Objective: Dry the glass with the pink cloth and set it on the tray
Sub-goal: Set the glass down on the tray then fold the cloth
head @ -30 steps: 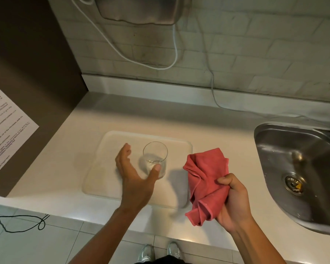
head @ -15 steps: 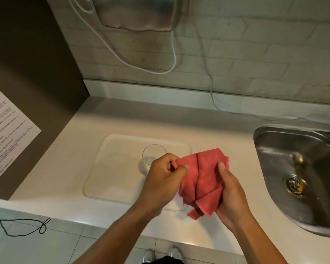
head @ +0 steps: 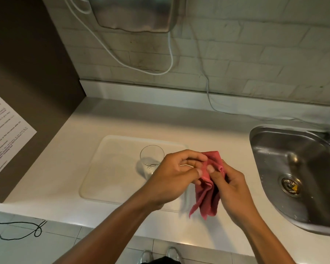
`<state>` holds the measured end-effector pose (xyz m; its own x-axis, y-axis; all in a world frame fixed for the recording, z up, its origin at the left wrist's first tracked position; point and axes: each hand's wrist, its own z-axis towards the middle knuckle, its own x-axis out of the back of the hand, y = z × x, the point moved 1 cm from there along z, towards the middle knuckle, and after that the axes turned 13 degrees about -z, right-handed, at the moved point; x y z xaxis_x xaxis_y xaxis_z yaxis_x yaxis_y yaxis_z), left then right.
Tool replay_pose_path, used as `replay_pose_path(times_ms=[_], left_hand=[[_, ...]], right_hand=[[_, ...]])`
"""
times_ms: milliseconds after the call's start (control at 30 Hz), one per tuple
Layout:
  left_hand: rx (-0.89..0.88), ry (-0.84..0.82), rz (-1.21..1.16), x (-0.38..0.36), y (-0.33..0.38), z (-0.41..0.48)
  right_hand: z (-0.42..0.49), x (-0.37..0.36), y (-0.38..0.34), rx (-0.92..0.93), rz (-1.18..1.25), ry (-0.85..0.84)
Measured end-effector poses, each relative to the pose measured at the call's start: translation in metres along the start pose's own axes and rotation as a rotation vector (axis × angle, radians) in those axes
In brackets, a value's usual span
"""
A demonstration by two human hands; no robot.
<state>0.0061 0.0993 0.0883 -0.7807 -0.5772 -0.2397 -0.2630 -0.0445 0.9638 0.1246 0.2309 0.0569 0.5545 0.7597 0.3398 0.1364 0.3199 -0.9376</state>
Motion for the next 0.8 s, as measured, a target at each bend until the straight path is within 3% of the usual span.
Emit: replay_pose_path(times_ms=[200, 433, 500, 567, 633, 733, 800], left_hand=[[-0.075, -0.082, 0.28, -0.006, 0.023, 0.009], [-0.292, -0.082, 0.399, -0.009, 0.047, 0.026], [-0.361, -0.109, 0.525, -0.001, 0.047, 0.03], [-0.277, -0.161, 0.616, 0.007, 0.044, 0.033], [-0.187, -0.193, 0.543, 0.009, 0.04, 0.036], [-0.235, -0.155, 0.543, 0.008, 0.037, 0.041], [-0.253, -0.191, 0.604, 0.007, 0.036, 0.044]], right_hand=[[0.009, 0.021, 0.001, 0.021, -0.019, -0.202], [0.021, 0.031, -0.009, 0.091, 0.048, -0.16], [0.023, 0.035, -0.011, 0.116, 0.027, -0.126], [0.025, 0.039, -0.01, 0.149, -0.042, -0.09], [0.026, 0.041, -0.007, 0.157, -0.081, -0.07], [0.028, 0.044, -0.006, 0.229, -0.191, -0.02], [0.031, 0.051, -0.006, 0.34, -0.419, 0.044]])
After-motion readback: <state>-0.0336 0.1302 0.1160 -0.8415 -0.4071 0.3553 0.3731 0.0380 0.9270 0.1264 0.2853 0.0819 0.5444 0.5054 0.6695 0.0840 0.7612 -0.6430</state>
